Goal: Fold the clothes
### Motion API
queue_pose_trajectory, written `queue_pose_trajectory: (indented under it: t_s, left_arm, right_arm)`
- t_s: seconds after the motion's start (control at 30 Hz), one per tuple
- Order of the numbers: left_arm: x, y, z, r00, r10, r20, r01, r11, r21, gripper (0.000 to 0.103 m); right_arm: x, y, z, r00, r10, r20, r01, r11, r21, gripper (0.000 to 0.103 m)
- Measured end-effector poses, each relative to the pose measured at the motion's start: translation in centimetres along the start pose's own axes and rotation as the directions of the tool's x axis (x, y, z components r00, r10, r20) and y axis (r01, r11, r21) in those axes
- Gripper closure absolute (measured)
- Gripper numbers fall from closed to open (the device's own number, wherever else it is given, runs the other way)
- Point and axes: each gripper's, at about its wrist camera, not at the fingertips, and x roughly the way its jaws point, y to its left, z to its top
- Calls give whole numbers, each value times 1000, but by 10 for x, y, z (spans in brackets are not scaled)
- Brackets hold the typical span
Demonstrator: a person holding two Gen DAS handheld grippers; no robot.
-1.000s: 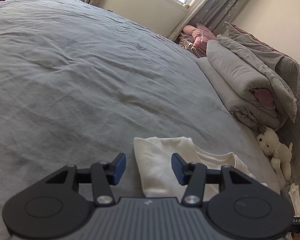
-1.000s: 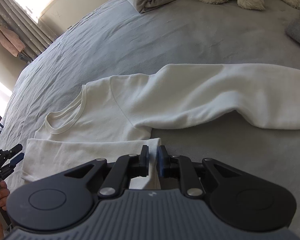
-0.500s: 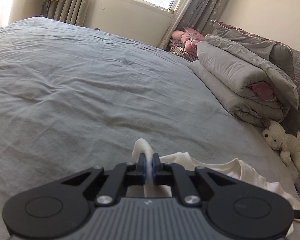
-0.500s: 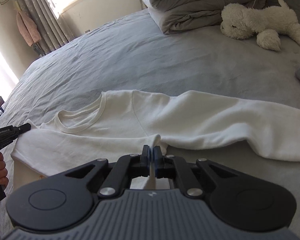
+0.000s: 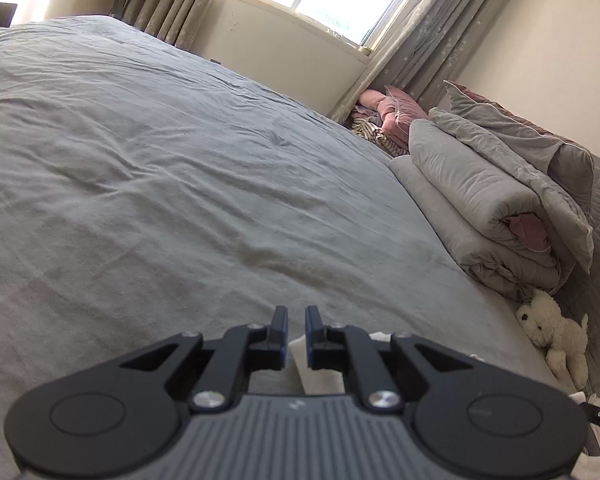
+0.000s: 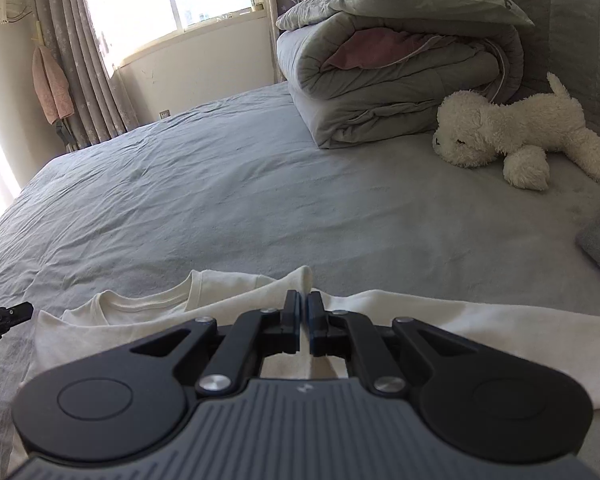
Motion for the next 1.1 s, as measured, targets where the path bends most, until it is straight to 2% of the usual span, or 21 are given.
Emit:
queue_pose_trajectory:
  t_s: [0.07, 0.13, 0.17, 0.2, 0.27, 0.33, 0.4, 0.5, 0.57, 0.67, 0.73, 0.8, 0.9, 0.93, 1.0, 1.07, 1.1]
  left_arm:
    - [-1, -1, -3, 1000, -16, -25, 16, 1000, 16, 93]
    - [-2, -5, -5, 999, -36, -41, 38, 999, 31, 77]
    - [-2, -7, -7, 998, -47, -48, 48, 998, 38, 62]
    - [1, -11, -7, 998, -42, -56, 45, 998, 50, 52]
    - [9, -19, -9, 997, -11, -76, 17, 997, 79, 48]
    - [21, -26, -12, 994, 35, -101, -23, 993, 120, 53]
    - [31, -32, -15, 991, 63, -116, -44, 987, 155, 96]
    - [32, -33, -12, 995, 29, -99, -14, 989, 145, 98]
    - [28, -29, -7, 997, -15, -71, 24, 991, 129, 98]
    - [30, -27, -4, 996, -55, -76, 70, 977, 202, 98]
    - [35, -25, -4, 993, -53, -104, 77, 967, 243, 98]
    - [43, -23, -7, 989, -18, -145, 55, 965, 257, 92]
    - [34, -14, -4, 994, -10, -110, 34, 977, 213, 81]
    - [30, -10, -2, 995, -8, -98, 27, 981, 192, 71]
    - [16, -1, 6, 998, 3, -63, 7, 989, 148, 63]
    - [-2, 7, 12, 999, 12, -32, -8, 994, 112, 63]
    - [-13, 10, 14, 1000, 6, -18, -4, 995, 98, 63]
  right_arm:
    - [9, -3, 1, 999, -20, -31, 21, 1000, 9, 98]
    - [22, -9, -7, 995, -41, -93, 43, 999, 25, 98]
    - [28, -12, -11, 992, -49, -120, 53, 998, 31, 98]
    - [32, -13, -15, 988, -55, -145, 60, 998, 35, 98]
    - [31, -15, -18, 985, -38, -169, 48, 998, 51, 98]
    - [27, -15, -19, 983, -14, -180, 27, 997, 72, 98]
    - [19, -17, -16, 984, 11, -177, 6, 995, 96, 98]
    - [4, -25, -7, 985, 82, -153, -55, 983, 173, 98]
    - [-3, -34, -2, 969, 187, -164, -136, 950, 282, 98]
    - [-6, -42, 1, 941, 275, -199, -183, 905, 384, 98]
    - [-3, -43, -1, 940, 261, -219, -163, 910, 381, 98]
    - [5, -41, -7, 954, 173, -245, -90, 945, 314, 95]
    - [15, -39, -17, 959, 97, -265, -29, 968, 249, 90]
    - [14, -38, -18, 962, 77, -262, -19, 976, 217, 89]
    - [11, -38, -20, 969, 38, -244, 1, 988, 155, 86]
    - [2, -42, -18, 979, 24, -204, 3, 992, 128, 59]
    - [0, -43, -18, 981, 29, -191, -5, 992, 124, 56]
